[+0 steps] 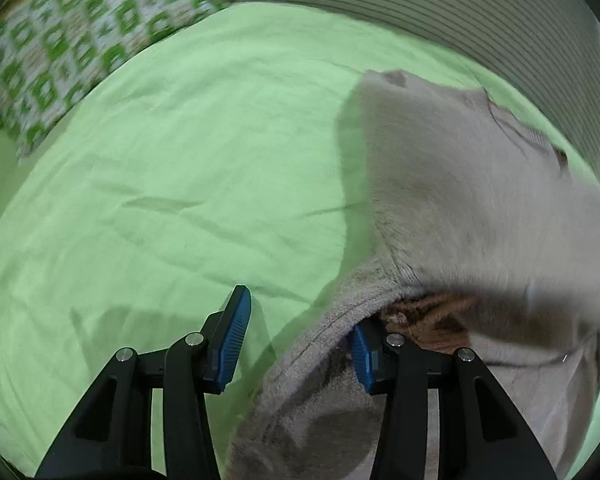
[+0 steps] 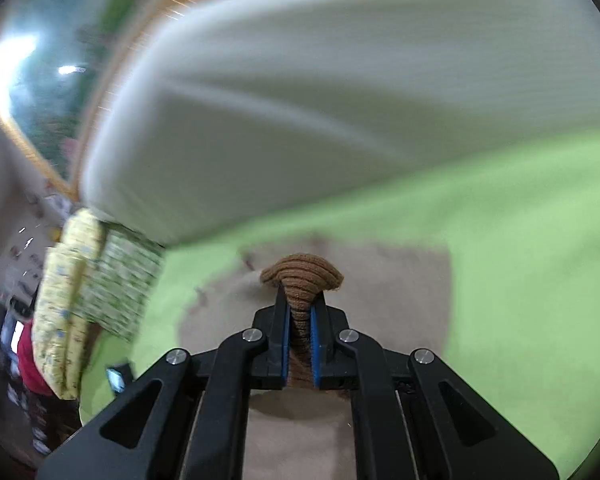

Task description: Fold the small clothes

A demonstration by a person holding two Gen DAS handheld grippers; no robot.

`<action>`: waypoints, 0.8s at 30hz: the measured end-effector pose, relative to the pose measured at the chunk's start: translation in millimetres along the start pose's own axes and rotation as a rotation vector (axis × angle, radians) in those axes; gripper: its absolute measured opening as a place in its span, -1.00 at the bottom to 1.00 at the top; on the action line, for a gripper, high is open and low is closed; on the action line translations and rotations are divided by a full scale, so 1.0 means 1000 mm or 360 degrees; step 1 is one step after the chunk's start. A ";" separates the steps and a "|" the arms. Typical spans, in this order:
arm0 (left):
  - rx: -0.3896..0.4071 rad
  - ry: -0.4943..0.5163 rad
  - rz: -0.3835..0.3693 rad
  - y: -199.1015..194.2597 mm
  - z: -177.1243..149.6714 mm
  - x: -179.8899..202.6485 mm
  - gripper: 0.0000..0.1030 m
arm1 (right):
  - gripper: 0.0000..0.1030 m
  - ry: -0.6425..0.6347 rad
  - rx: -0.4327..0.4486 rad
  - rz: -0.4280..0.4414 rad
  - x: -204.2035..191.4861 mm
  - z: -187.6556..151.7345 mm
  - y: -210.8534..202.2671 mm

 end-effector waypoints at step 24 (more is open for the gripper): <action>0.0140 0.0156 -0.0030 -0.002 0.031 0.020 -0.80 | -0.82 0.0010 -0.0028 0.0369 -0.065 -0.025 0.001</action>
Point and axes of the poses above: each gripper's, at about its wrist camera, not at the fingertips, and y roughly the way its jaws point, x to its right, z to its top, the point moved 9 cm from there along y, roughly the way its jaws point, and after that the axes turned 7 degrees about x, right-handed, at the moved point
